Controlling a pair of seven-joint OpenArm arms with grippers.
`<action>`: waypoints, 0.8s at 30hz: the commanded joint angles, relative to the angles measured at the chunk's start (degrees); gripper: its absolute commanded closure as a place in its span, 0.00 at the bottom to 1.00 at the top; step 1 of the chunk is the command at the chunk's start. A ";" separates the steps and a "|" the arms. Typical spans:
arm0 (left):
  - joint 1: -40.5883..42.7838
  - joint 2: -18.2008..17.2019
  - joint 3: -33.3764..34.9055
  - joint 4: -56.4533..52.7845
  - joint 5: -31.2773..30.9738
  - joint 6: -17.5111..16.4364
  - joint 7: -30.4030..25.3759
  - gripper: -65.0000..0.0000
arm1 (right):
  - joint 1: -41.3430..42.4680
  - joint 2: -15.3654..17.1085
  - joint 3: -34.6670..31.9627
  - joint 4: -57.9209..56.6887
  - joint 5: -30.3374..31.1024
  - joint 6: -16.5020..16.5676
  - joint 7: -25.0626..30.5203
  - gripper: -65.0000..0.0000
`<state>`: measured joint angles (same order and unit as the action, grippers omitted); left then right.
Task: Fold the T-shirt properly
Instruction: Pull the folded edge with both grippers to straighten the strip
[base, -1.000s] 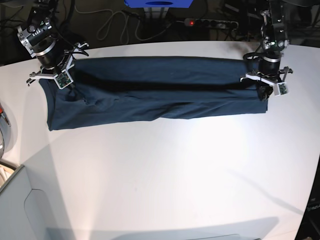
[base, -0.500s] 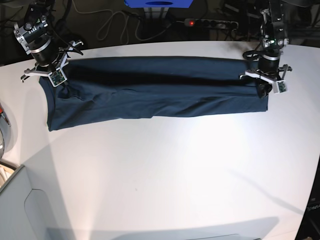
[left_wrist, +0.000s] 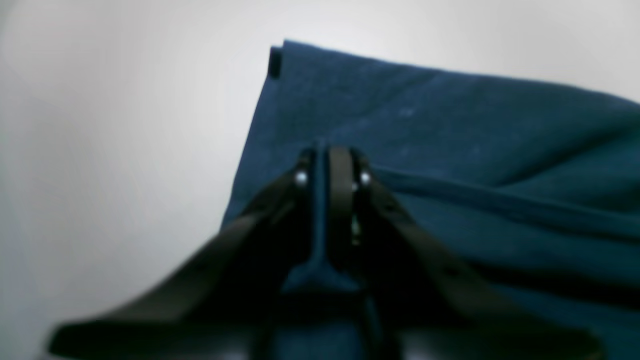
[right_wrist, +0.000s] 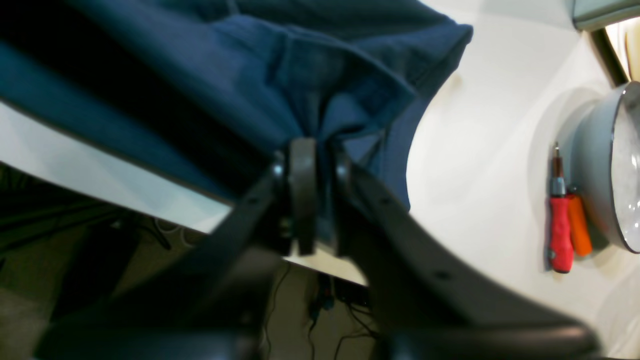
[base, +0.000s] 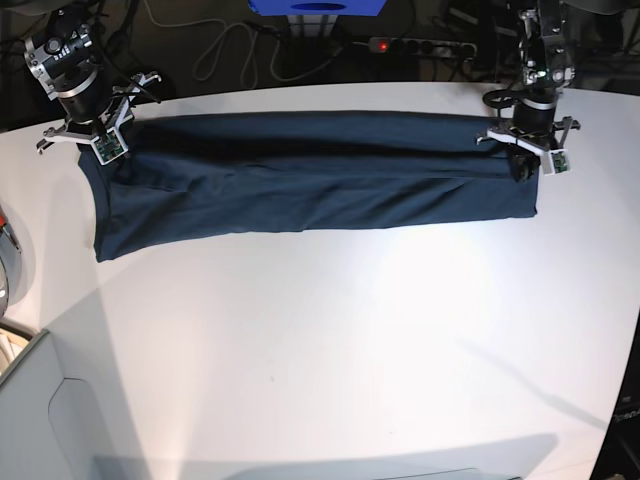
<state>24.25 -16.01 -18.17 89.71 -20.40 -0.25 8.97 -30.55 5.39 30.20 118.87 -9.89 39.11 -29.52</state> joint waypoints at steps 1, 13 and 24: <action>0.06 -0.65 -0.33 1.06 -0.12 0.21 -1.46 0.83 | -0.09 0.37 0.27 0.21 0.35 0.89 0.90 0.79; 2.69 -0.74 -1.03 5.89 -0.65 0.21 -1.98 0.52 | 1.31 0.28 3.08 -0.23 0.53 0.89 0.90 0.35; 1.55 -0.47 -5.69 2.55 -0.83 0.21 -1.90 0.41 | 10.98 -0.60 0.62 -15.09 0.44 0.89 0.90 0.35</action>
<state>25.98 -15.70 -23.49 91.33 -20.84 -0.05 8.82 -19.73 4.25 30.59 102.74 -10.04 39.16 -29.71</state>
